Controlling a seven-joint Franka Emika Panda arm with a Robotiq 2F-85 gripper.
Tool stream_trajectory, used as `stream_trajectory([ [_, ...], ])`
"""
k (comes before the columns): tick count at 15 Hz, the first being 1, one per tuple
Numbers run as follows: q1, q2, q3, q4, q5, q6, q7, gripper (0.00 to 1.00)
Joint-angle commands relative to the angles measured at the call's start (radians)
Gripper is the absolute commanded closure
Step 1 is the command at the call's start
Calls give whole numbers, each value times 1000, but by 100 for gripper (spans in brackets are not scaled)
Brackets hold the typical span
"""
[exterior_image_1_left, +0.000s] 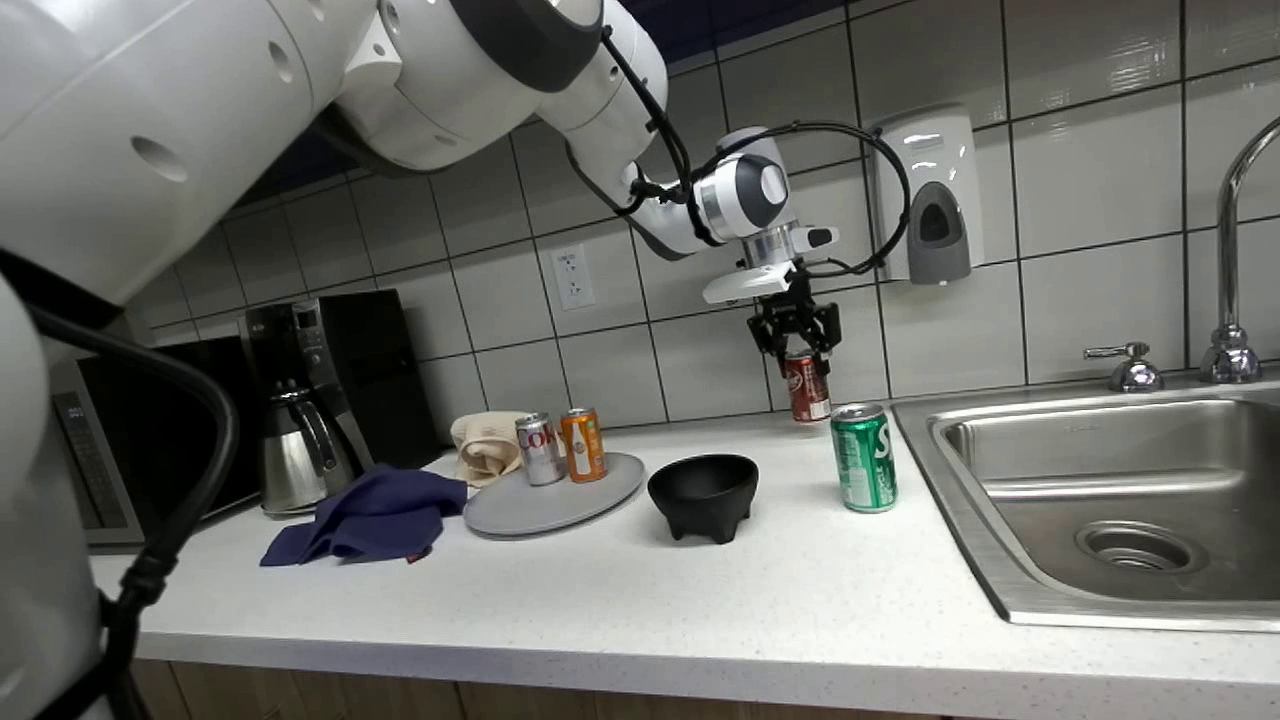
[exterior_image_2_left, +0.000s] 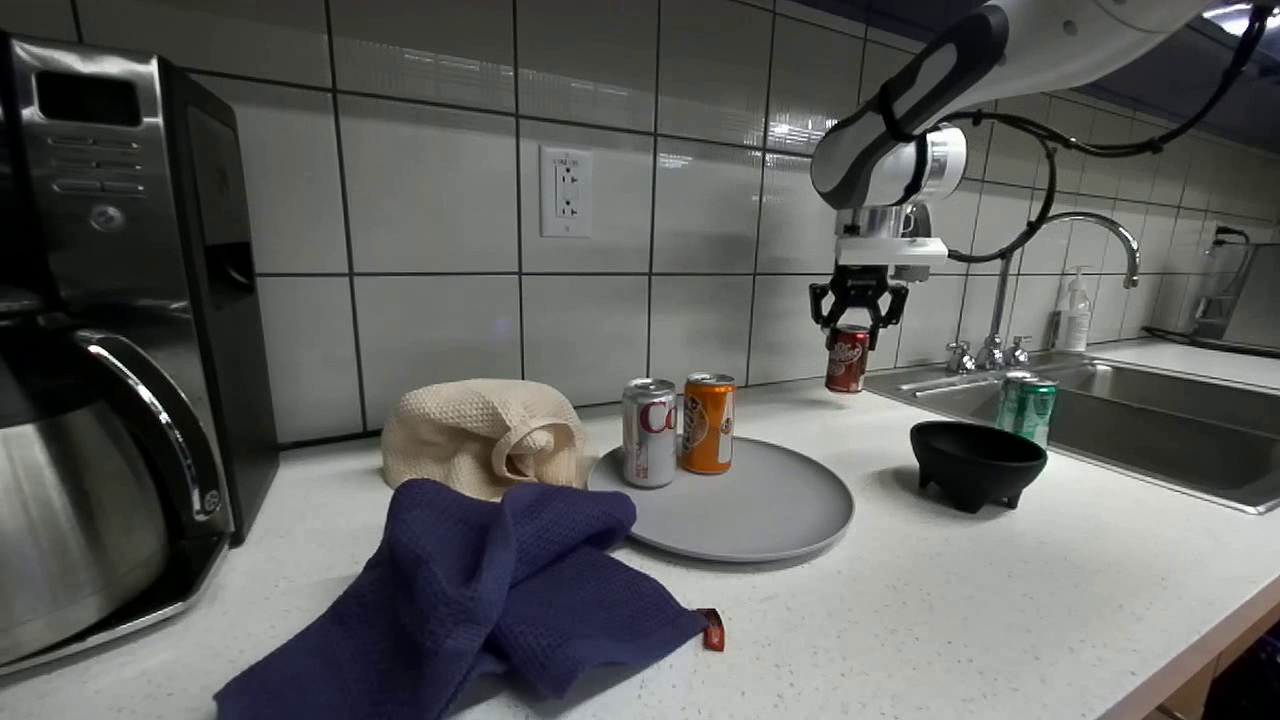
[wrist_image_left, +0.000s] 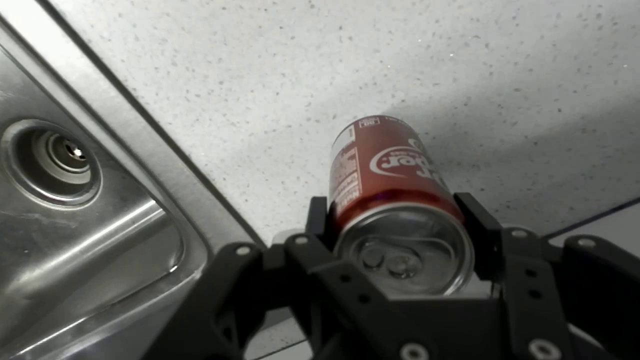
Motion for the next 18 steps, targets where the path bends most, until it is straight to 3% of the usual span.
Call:
stream_trajectory([
  [1,30,-69,4,-57,-5,18,9,61],
  [8,88,-126,2,-128,-9,32,47,61],
  [18,177,-256,-13,-365,-25,171,174,61],
])
